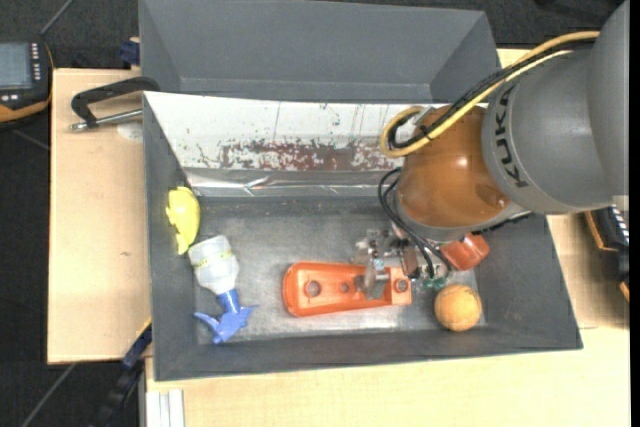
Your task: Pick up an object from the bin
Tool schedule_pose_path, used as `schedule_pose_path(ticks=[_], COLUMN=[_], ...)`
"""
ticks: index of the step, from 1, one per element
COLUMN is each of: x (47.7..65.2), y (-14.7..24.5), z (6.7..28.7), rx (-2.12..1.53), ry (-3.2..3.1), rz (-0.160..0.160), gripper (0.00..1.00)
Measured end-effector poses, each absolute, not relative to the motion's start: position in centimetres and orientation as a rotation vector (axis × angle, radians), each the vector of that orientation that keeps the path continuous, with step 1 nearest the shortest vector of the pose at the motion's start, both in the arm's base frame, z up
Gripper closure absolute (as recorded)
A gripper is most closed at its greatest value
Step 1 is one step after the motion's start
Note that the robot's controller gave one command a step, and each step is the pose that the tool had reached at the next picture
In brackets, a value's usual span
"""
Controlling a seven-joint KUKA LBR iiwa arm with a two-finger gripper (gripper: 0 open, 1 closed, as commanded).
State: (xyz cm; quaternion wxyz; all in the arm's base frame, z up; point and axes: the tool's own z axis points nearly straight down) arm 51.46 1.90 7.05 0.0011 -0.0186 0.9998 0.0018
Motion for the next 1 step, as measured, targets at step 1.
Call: schedule_pose_path(ticks=[1], x=[51.46], y=[1.90], z=[7.05], rx=[-0.058], ry=[3.139], rz=[0.006], gripper=[1.00])
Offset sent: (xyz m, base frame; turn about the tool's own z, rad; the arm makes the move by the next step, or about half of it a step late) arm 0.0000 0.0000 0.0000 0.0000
